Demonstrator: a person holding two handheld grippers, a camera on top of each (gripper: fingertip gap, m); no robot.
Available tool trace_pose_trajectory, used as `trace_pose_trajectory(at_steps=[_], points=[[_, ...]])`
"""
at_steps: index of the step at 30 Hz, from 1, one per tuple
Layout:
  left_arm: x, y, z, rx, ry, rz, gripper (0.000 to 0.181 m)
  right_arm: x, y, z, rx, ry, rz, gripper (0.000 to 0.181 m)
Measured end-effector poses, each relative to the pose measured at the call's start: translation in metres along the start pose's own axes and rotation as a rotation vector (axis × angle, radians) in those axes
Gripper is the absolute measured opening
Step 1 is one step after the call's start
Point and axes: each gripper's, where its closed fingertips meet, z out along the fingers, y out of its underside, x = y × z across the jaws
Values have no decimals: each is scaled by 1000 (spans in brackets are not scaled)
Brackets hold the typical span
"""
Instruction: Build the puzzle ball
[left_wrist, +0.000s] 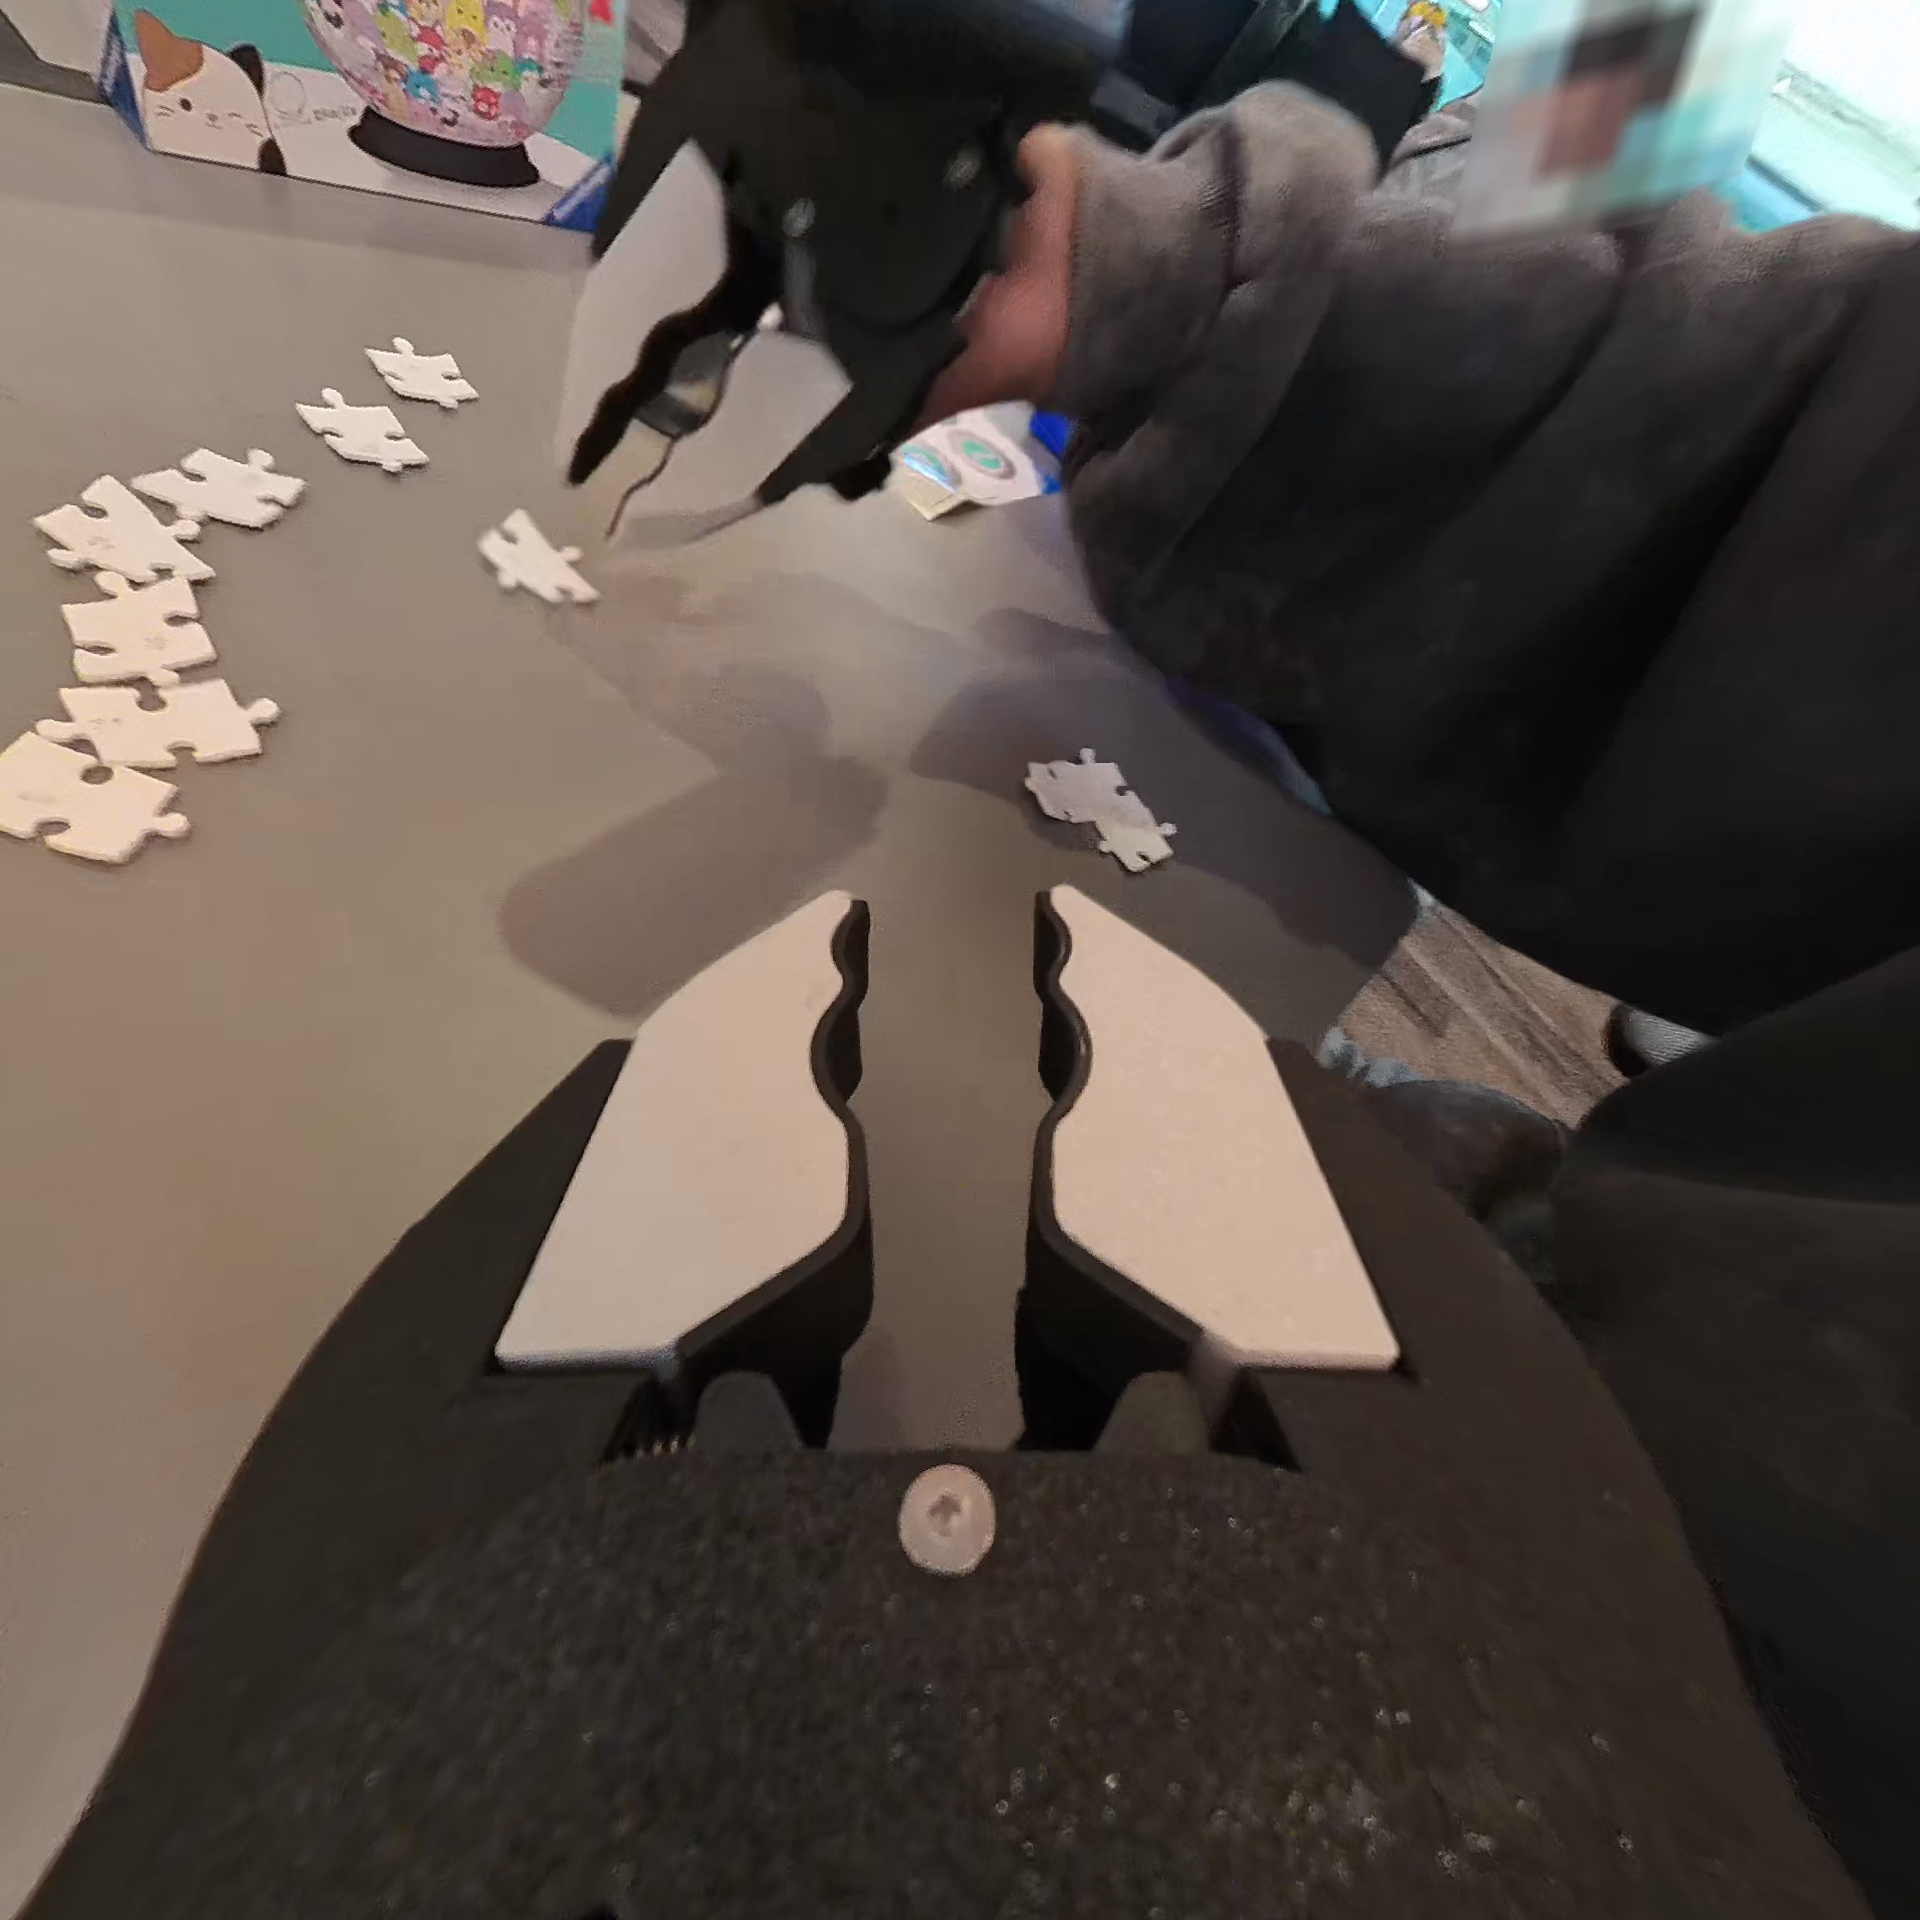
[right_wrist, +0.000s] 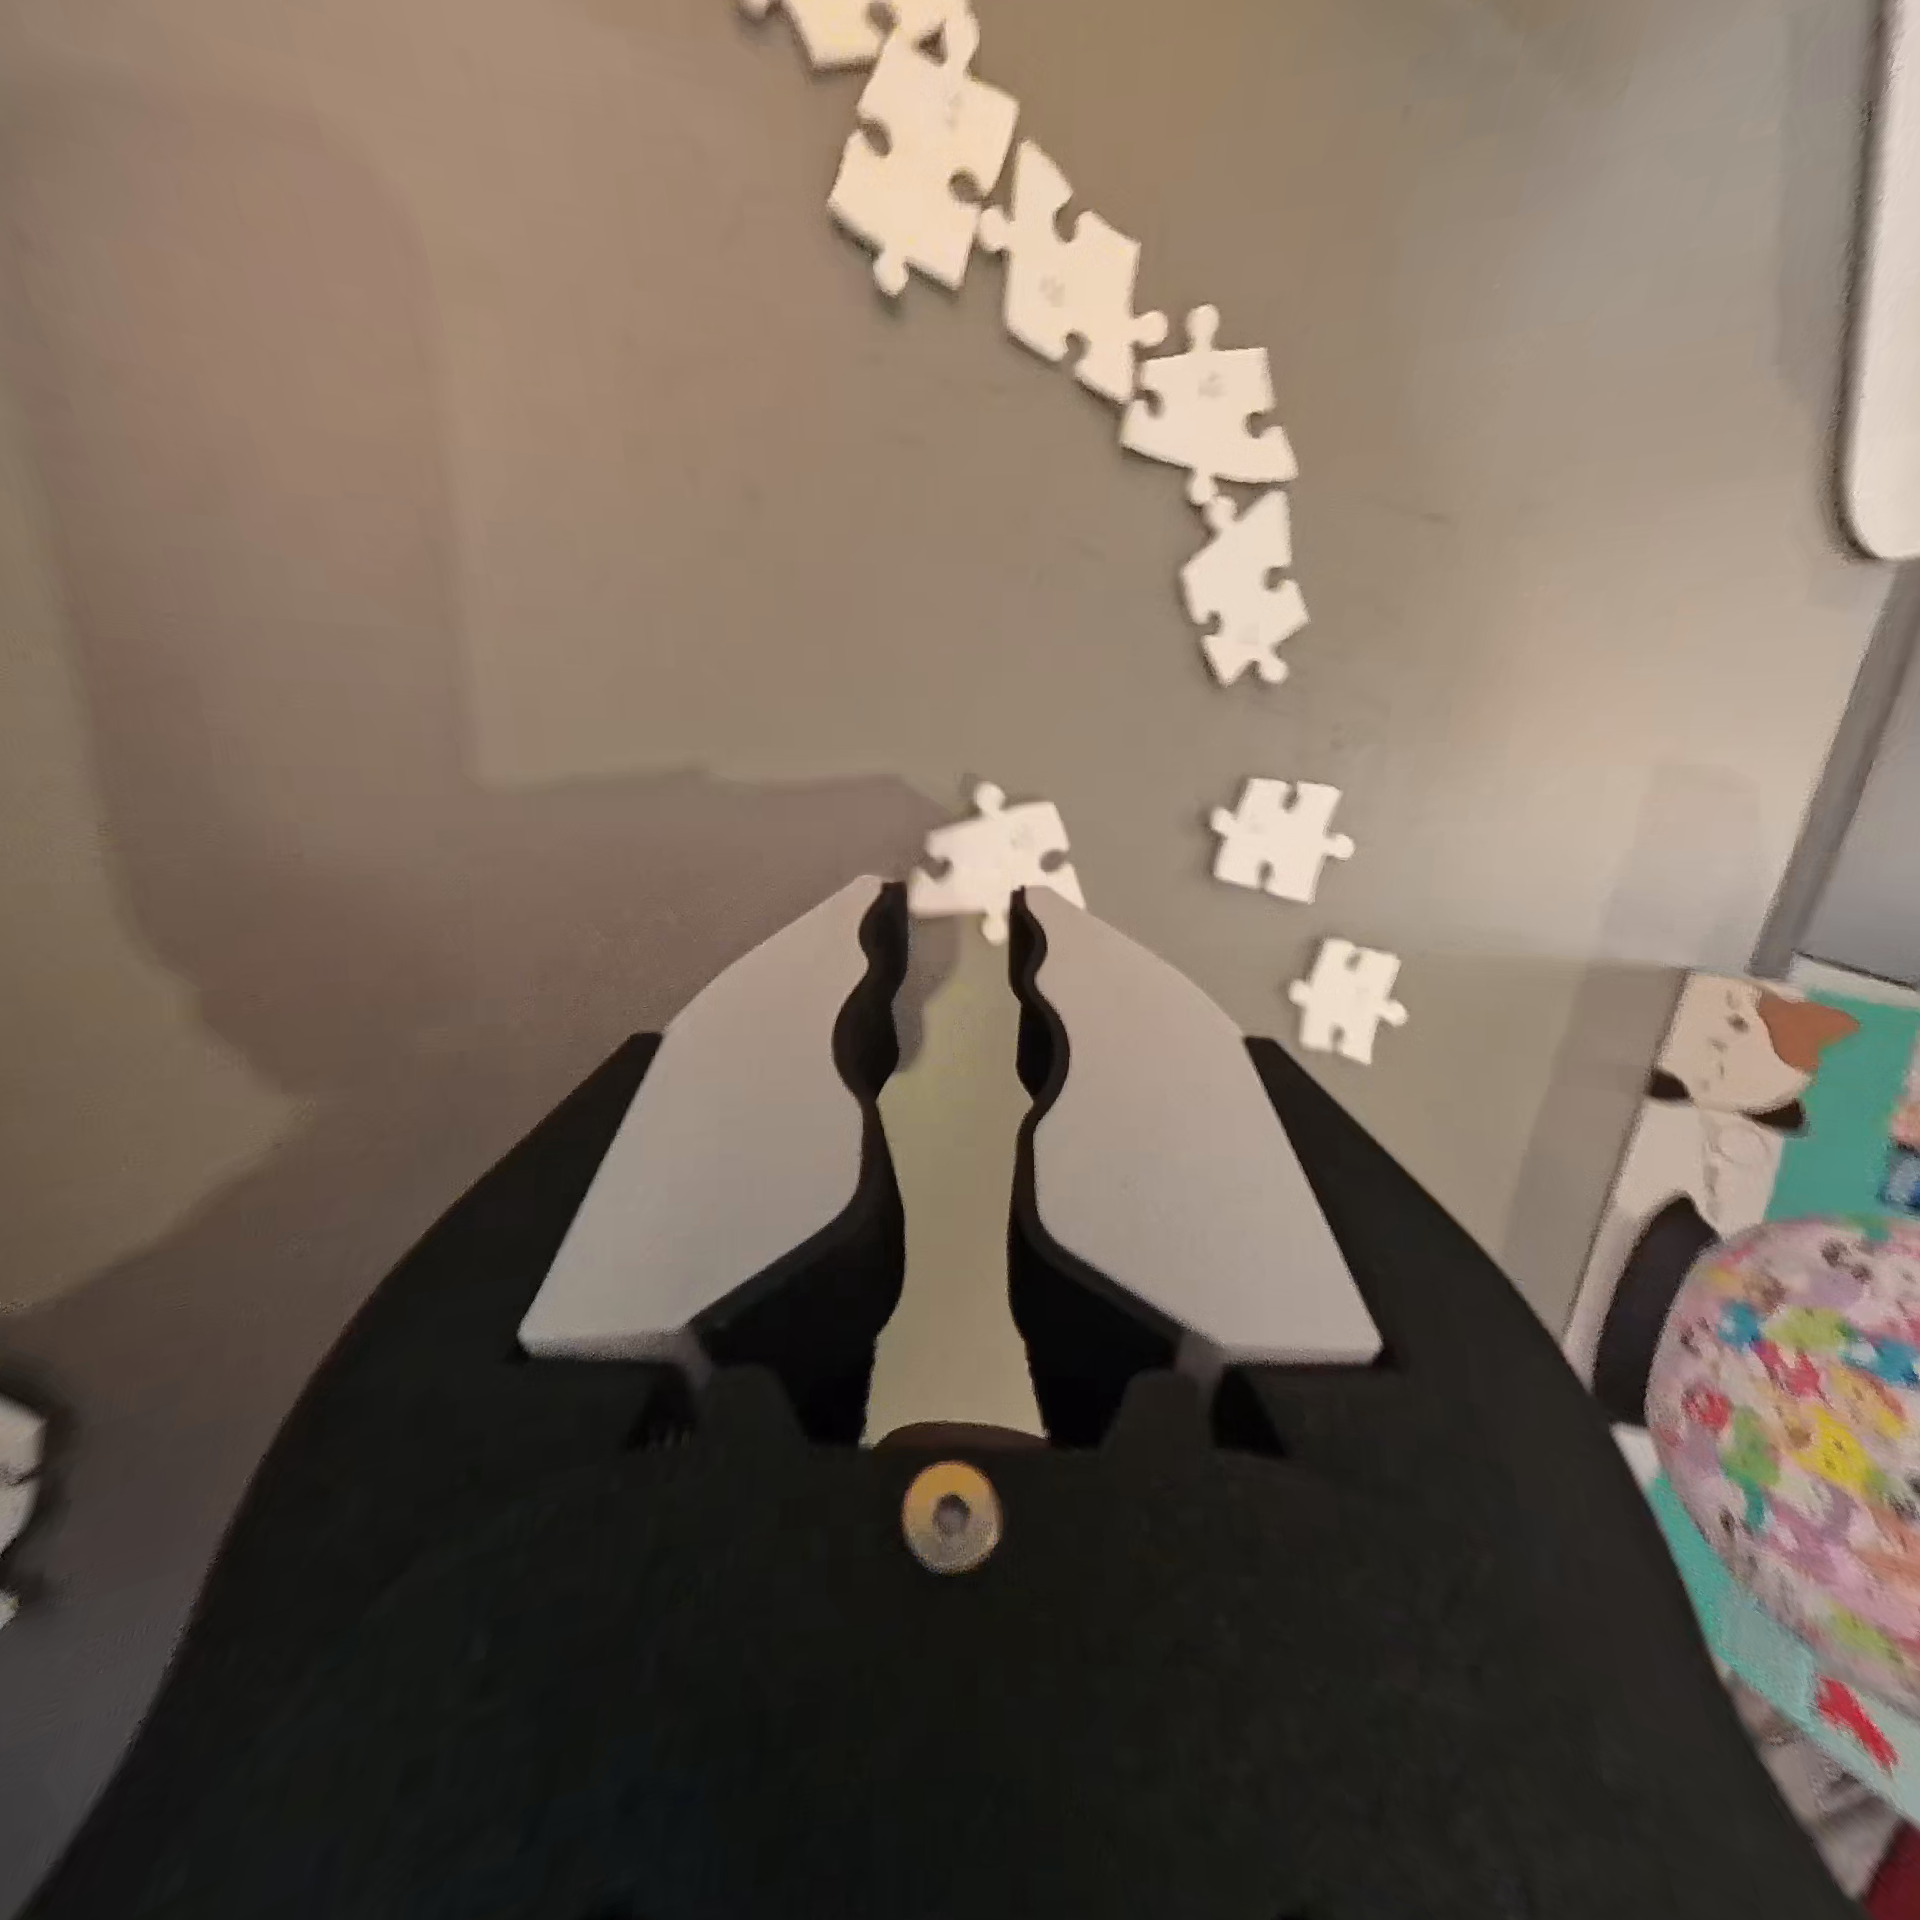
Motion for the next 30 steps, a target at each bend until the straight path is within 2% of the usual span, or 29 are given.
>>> trace_pose_trajectory(at_steps=[3, 5, 8, 11, 14, 19, 21, 24, 26, 30], points=[[-23, -16, 19, -45, -103, 58, 32, 14, -3, -55, 36, 52, 111, 19], [-42, -35, 38, -76, -182, 92, 34, 10, 2, -99, 11, 65, 220, 19], [-77, -58, 69, -163, -284, 135, 39, -16, 8, -158, 77, 122, 384, 19], [-118, -72, 95, -239, -384, 178, 41, -55, 16, -189, 260, 174, 569, 18], [-151, -76, 117, -317, -431, 288, 42, -104, 24, -189, 436, 115, 727, 22], [-188, -71, 140, -478, -449, 427, 47, -152, 41, -159, 494, 75, 772, 25], [-195, -64, 145, -545, -434, 424, 49, -163, 42, -150, 495, 26, 758, 25], [-212, -56, 141, -646, -486, 463, 50, -169, 41, -146, 519, -9, 723, 25], [-218, -60, 139, -648, -518, 467, 50, -171, 41, -146, 550, -27, 732, 24], [-221, -60, 143, -659, -488, 422, 52, -180, 40, -144, 606, -108, 776, 24]])
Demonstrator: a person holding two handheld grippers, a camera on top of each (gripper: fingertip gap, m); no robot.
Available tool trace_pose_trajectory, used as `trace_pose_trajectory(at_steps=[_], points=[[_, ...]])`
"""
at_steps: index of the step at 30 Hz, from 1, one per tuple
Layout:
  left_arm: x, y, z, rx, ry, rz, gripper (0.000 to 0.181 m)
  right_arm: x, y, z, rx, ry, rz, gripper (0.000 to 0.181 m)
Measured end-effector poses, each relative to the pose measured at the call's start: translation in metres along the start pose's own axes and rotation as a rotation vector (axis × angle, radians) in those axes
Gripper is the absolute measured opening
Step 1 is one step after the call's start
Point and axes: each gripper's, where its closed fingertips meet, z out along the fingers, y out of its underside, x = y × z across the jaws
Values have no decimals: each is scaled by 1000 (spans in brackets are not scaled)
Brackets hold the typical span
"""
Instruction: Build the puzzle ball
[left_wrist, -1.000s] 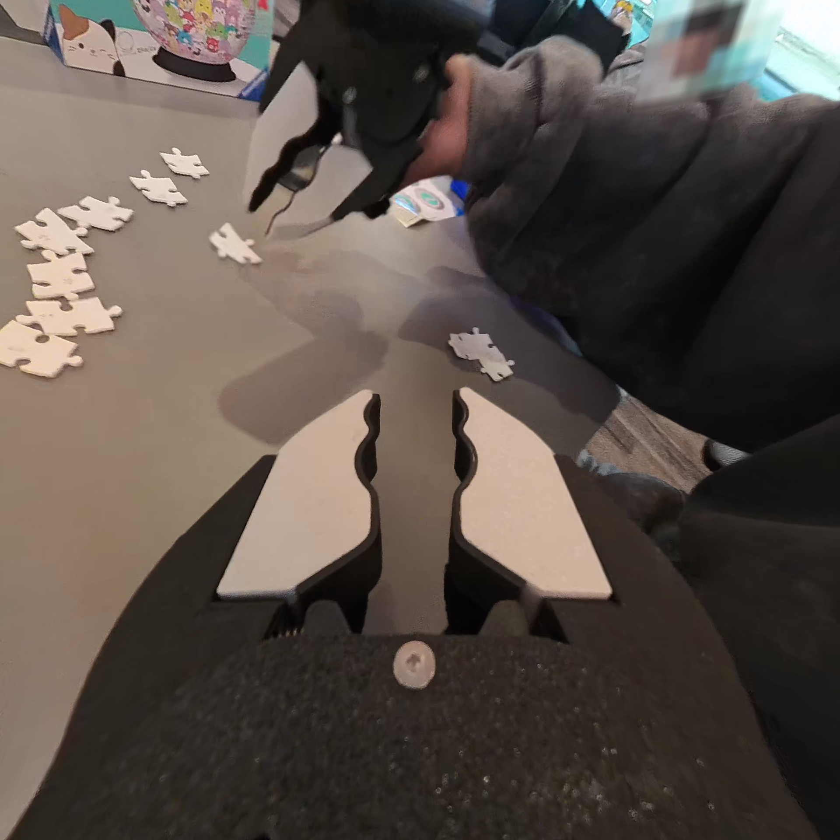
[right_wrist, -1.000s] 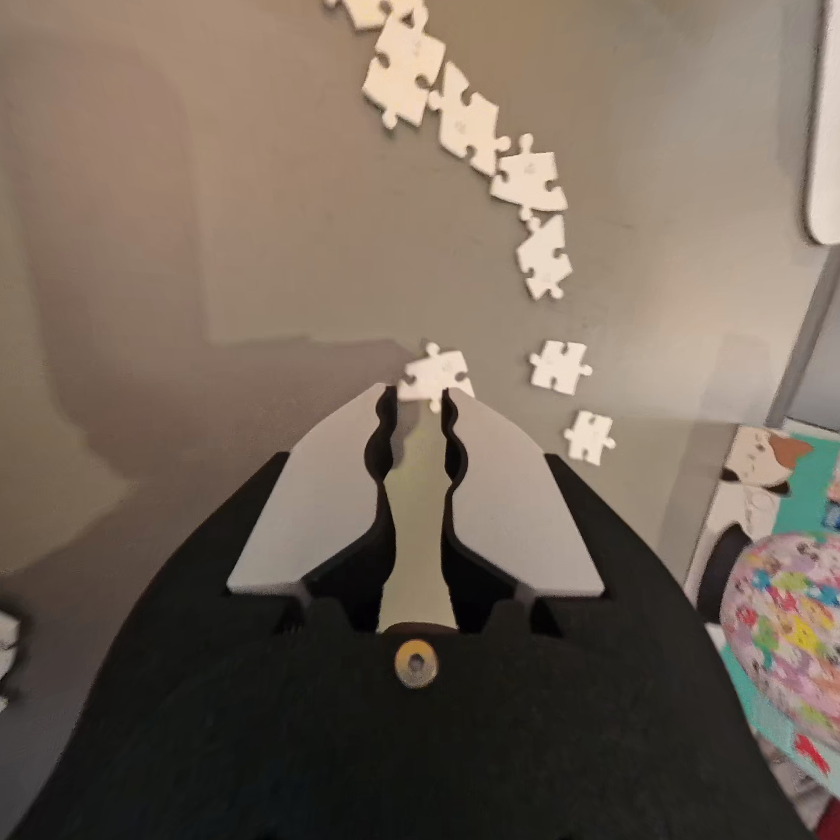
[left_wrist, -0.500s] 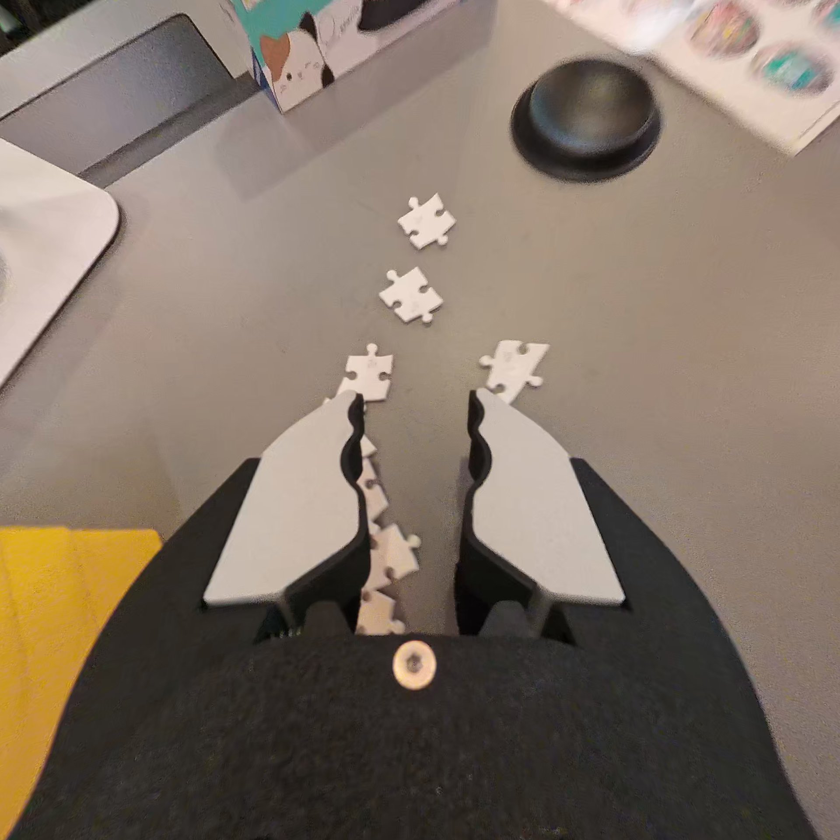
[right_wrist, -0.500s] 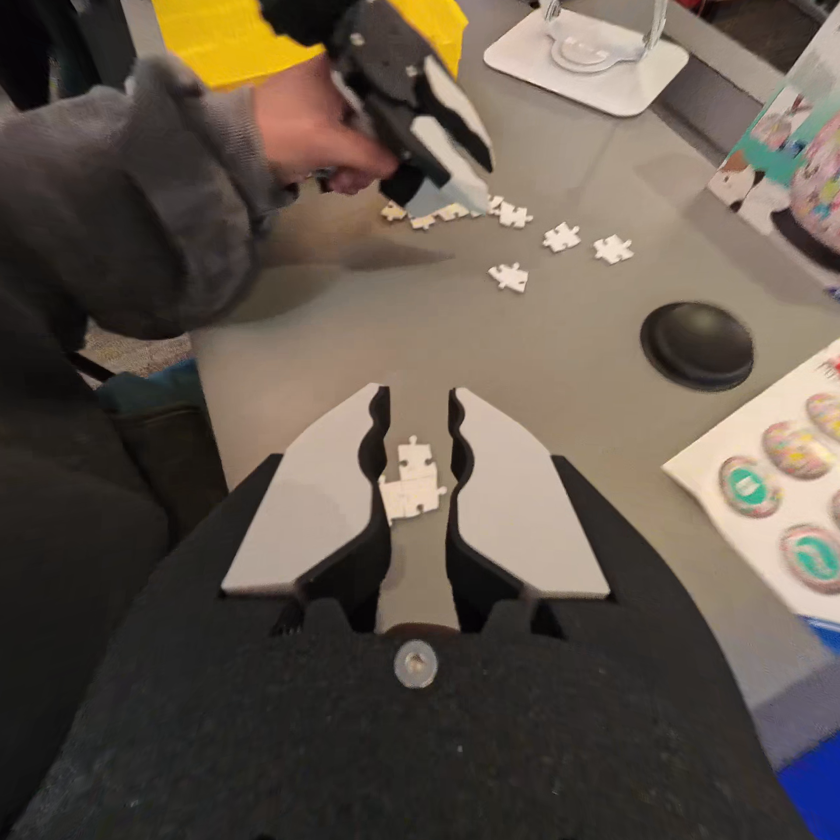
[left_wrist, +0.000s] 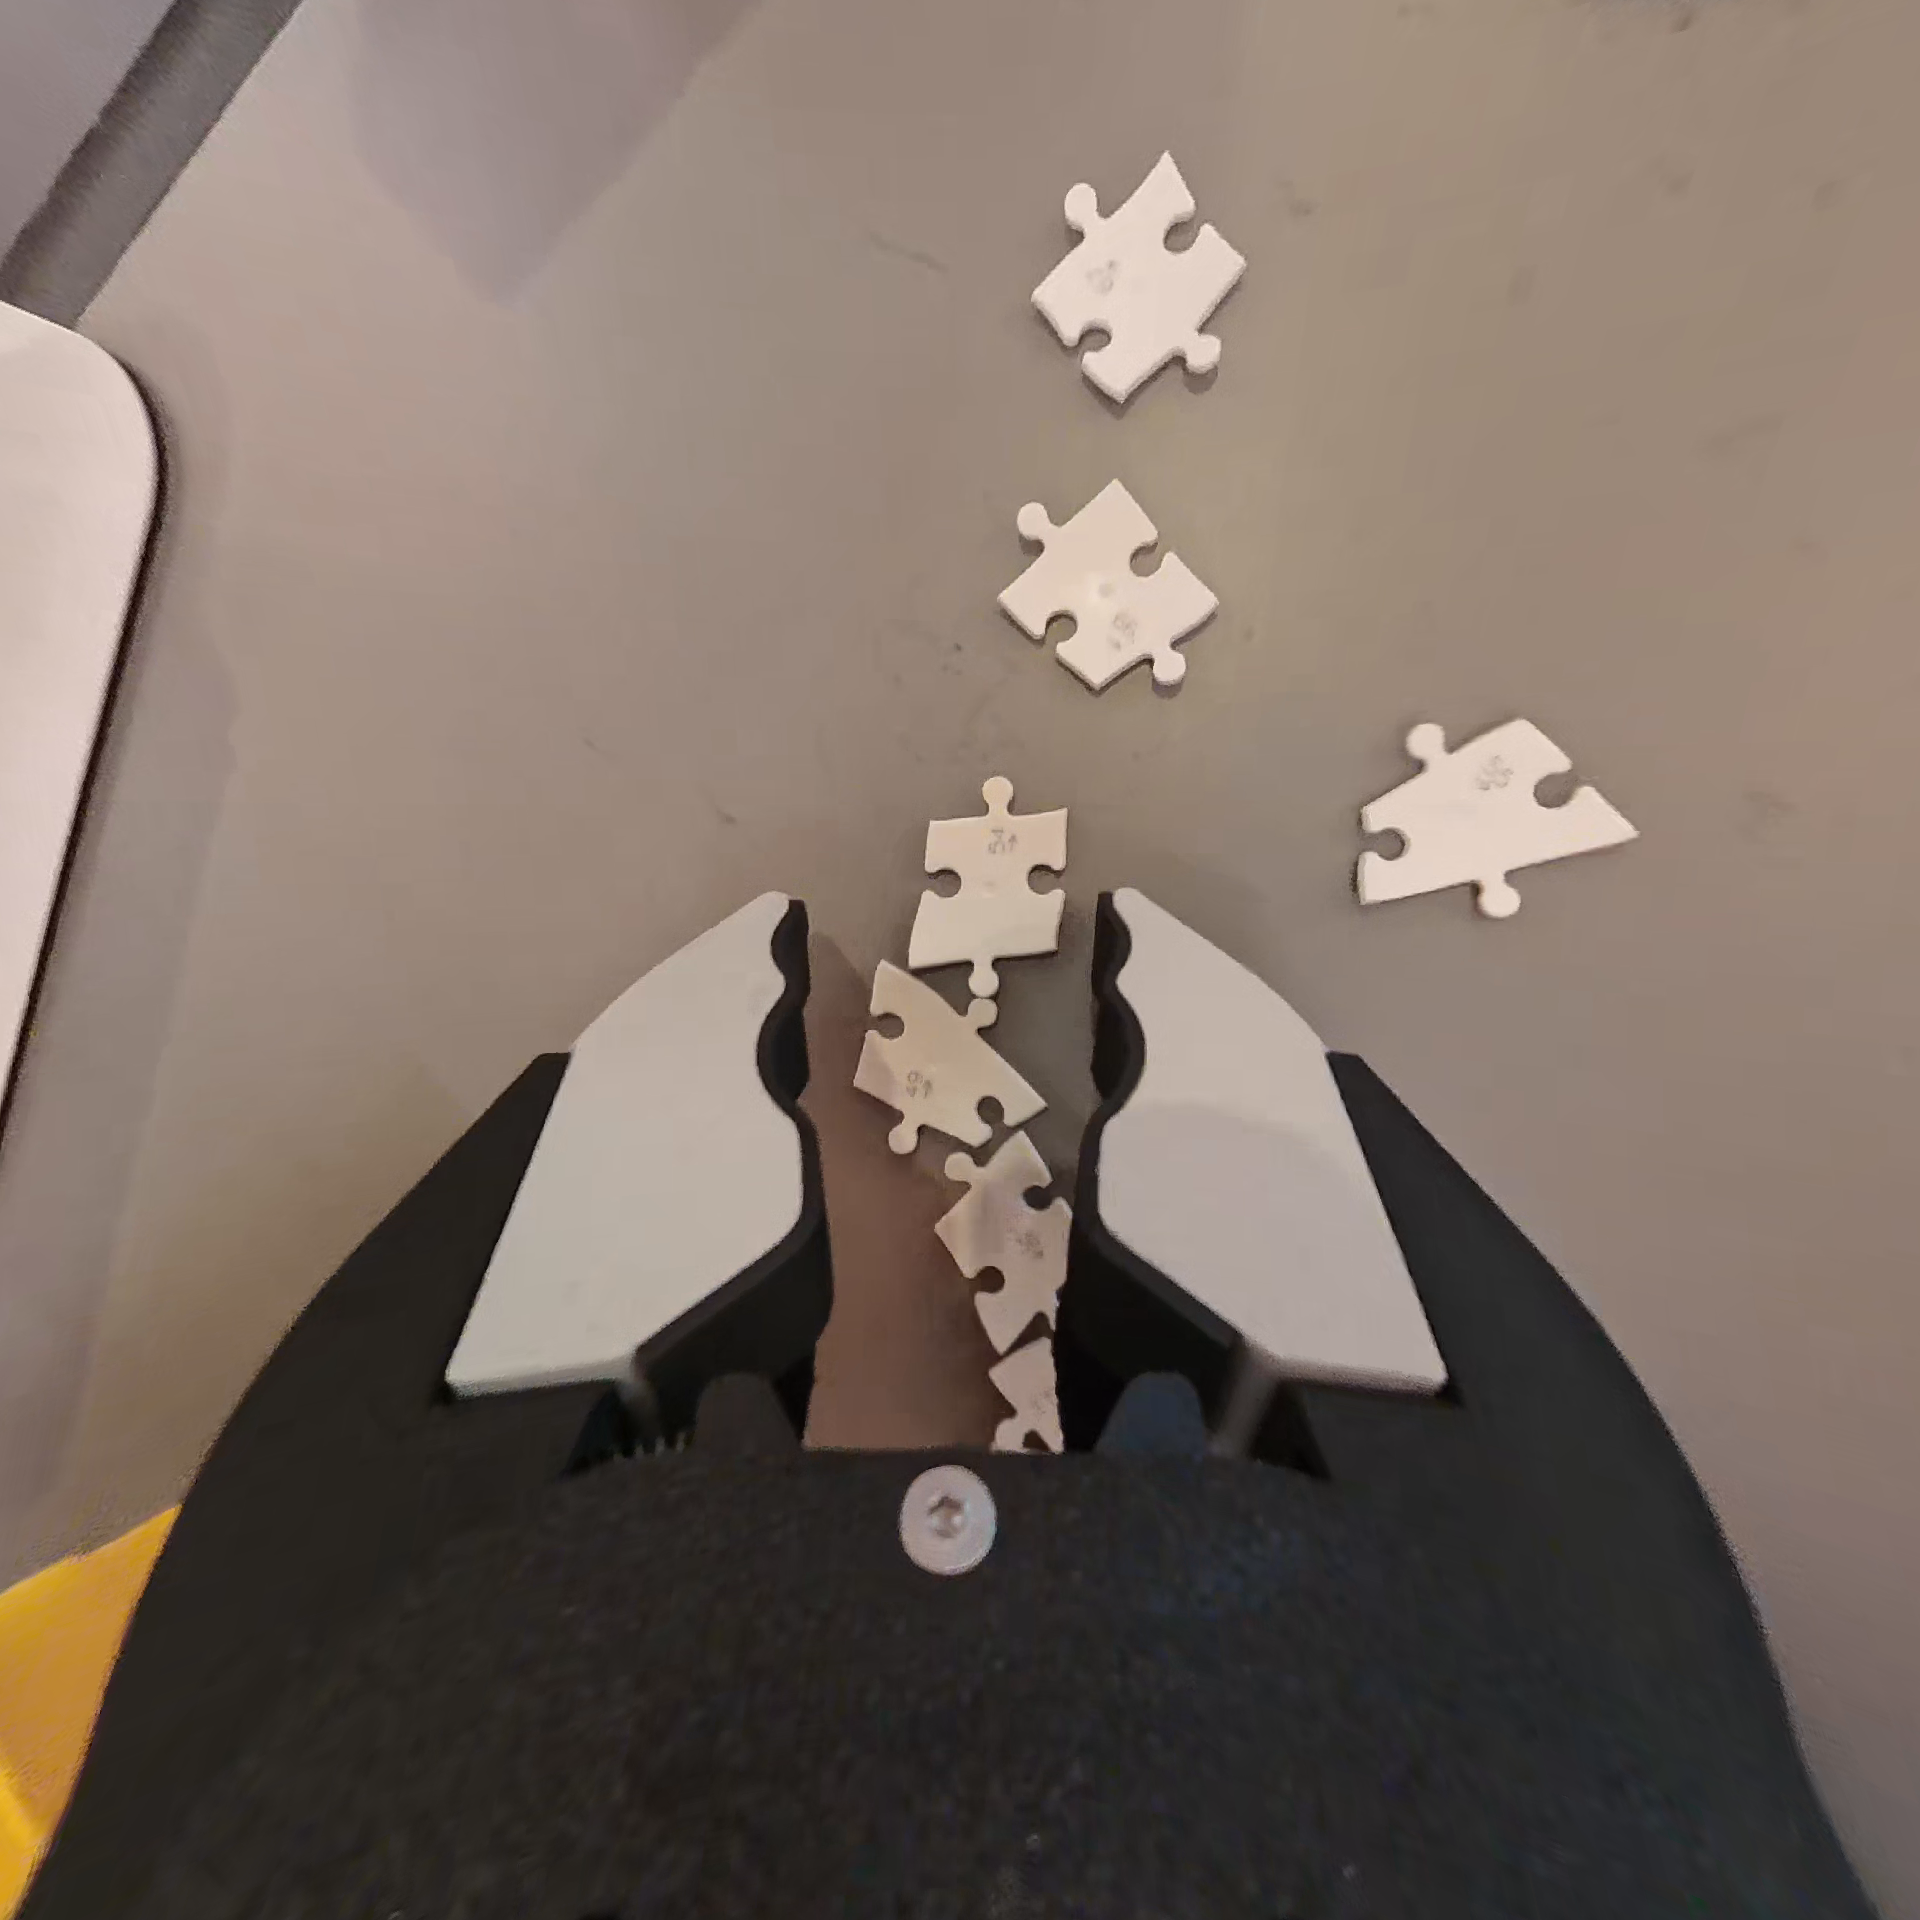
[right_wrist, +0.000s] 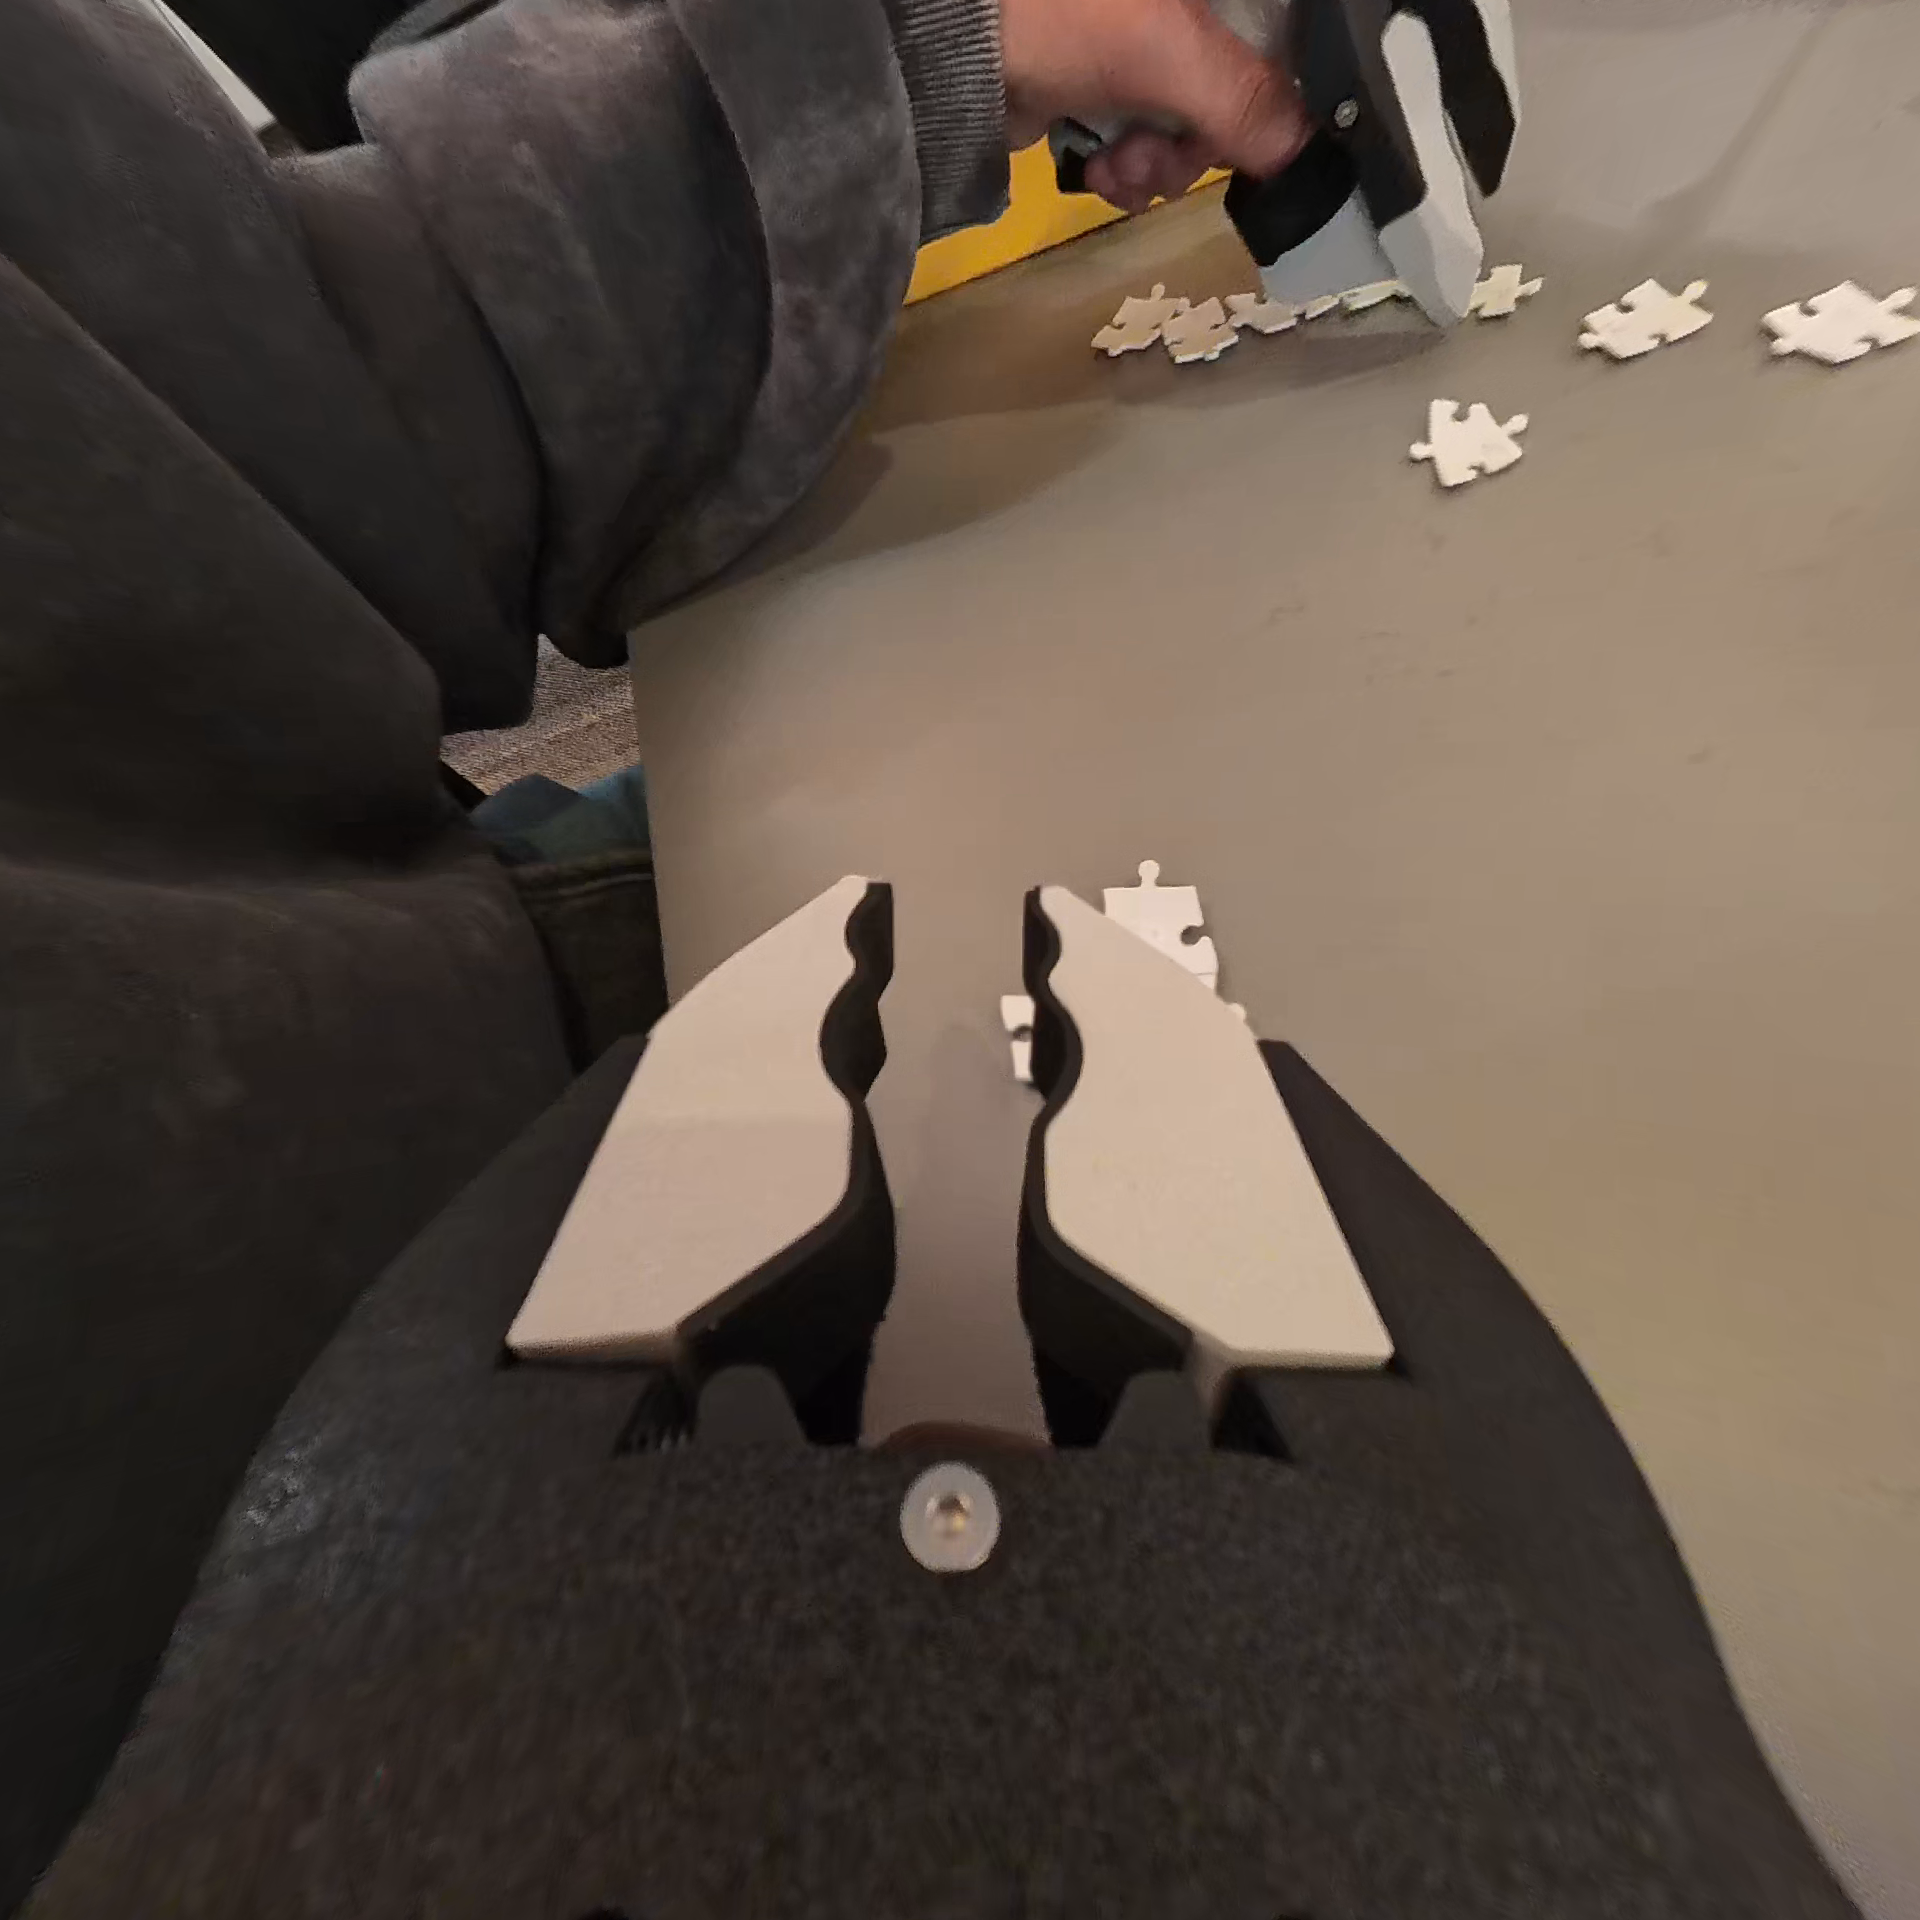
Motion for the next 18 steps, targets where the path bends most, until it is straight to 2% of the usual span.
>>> trace_pose_trajectory(at_steps=[3, 6, 9, 13, 16, 18], points=[[2, 0, 3, -14, 31, 9, 45, 1, 3, -1, 1, -4, 3, 23], [10, 2, 4, -20, 68, 34, 20, 6, 0, -4, 17, 10, 8, 23], [16, 3, 3, -14, 80, 53, 10, 13, -3, -5, 11, 32, -1, 23], [19, 5, -3, 11, 79, 57, 10, 26, -15, -11, -9, 86, -40, 23], [18, 2, -10, 54, 87, 36, 18, 33, -20, -14, -35, 120, -67, 22], [11, 1, -10, 66, 65, 26, 30, 33, -21, -13, -42, 132, -73, 22]])
